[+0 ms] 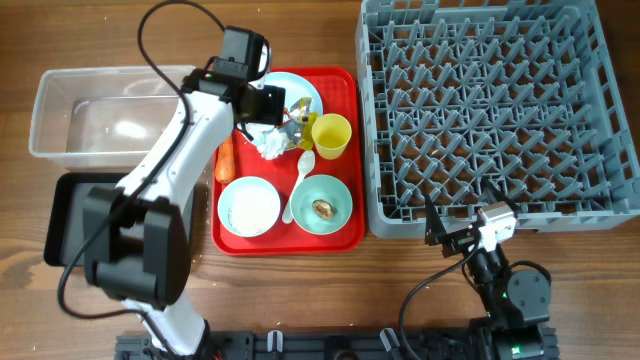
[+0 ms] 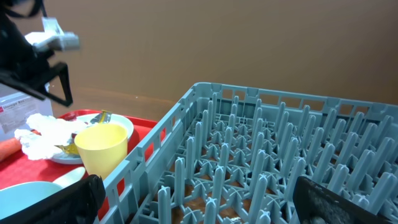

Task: Sort waste into correct bins and load items into the dishwasher rack
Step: 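Move the left gripper over the blue plate and lower onto the tissue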

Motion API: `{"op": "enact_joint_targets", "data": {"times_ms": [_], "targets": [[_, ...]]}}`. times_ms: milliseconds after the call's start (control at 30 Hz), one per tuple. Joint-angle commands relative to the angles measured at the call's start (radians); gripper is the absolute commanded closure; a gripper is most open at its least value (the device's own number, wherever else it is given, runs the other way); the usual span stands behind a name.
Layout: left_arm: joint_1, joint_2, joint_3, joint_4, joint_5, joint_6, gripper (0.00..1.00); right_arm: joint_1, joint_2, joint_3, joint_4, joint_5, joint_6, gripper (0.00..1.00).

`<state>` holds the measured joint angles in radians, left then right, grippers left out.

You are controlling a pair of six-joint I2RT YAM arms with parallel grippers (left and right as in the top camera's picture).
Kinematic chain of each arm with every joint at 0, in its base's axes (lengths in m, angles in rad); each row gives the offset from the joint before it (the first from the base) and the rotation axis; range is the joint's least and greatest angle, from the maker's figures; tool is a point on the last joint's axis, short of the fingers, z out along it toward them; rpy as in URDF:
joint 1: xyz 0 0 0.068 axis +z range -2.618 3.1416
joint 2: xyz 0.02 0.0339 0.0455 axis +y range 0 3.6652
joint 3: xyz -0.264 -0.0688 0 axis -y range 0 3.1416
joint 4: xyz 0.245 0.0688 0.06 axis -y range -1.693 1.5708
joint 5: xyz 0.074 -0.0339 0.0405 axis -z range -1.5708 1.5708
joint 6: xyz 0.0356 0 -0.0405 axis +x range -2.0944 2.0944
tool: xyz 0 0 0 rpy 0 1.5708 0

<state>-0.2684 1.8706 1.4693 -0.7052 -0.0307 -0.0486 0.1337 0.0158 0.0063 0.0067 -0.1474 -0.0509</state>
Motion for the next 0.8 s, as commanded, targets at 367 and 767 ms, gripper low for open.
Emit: {"op": "enact_joint_targets", "data": {"times_ms": [367, 767], "targets": [[-0.003, 0.116, 0.008, 0.029, -0.05, 0.022, 0.21, -0.005, -0.006, -0.001, 0.003, 0.014, -0.009, 0.0], [-0.003, 0.12, -0.017, 0.006, -0.049, 0.015, 0.37, -0.005, -0.006, -0.001, 0.003, 0.014, -0.009, 0.0]]}}
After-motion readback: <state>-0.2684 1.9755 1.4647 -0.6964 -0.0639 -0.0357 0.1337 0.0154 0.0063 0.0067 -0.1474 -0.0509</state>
